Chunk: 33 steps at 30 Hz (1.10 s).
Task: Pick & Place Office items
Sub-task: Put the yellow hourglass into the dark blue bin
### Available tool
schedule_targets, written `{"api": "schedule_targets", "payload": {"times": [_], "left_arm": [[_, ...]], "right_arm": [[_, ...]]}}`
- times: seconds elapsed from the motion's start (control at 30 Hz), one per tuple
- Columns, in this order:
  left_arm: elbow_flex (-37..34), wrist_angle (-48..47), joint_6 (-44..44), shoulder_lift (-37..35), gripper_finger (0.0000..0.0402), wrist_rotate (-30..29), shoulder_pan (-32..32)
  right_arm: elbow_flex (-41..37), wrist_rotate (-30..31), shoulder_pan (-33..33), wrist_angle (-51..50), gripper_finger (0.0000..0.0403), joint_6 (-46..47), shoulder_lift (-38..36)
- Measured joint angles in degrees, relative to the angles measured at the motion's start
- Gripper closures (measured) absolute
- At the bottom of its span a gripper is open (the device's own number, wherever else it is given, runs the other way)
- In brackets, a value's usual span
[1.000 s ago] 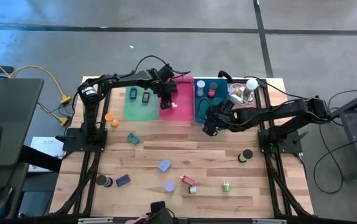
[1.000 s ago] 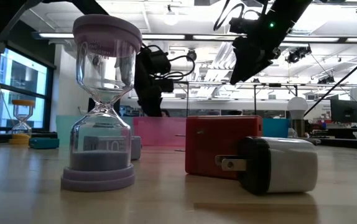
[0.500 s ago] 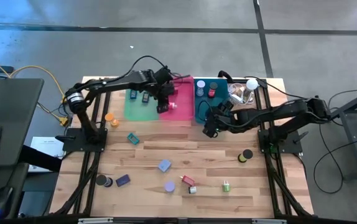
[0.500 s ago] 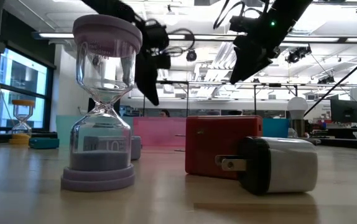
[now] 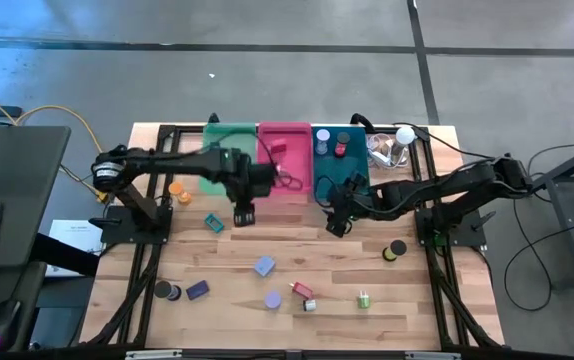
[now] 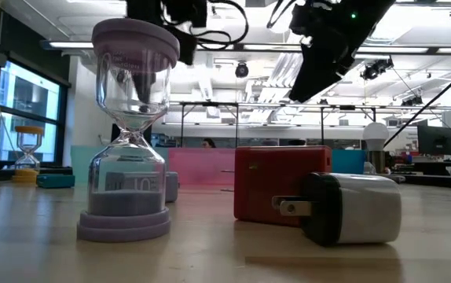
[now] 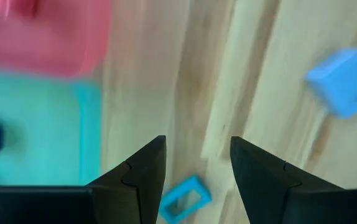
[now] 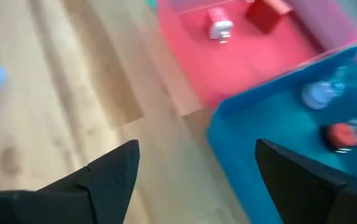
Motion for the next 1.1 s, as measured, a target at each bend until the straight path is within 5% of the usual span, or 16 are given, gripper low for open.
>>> {"api": "schedule_targets", "payload": {"times": [0.13, 0.5, 0.83, 1.1], "left_arm": [[-1.1, -4.3, -6.3, -0.4, 0.0232, -6.3, -6.3], [-9.1, -1.0, -12.0, -9.2, 0.0231, -6.5, -19.8], [-21.4, 13.7, -13.4, -19.3, 0.0231, -6.5, -25.4], [-23.4, 15.6, -14.0, -19.7, 0.0231, -6.3, -28.0]], "right_arm": [[0.0, -4.5, 0.6, 0.4, 0.0094, 0.0, 0.0], [0.0, -8.9, 5.6, 4.3, 0.0094, 4.3, 0.0], [0.0, -17.6, 10.8, 4.4, 0.0094, 11.4, 0.0], [0.0, -17.4, 15.3, 6.4, 0.0094, 16.8, 0.0]]}}
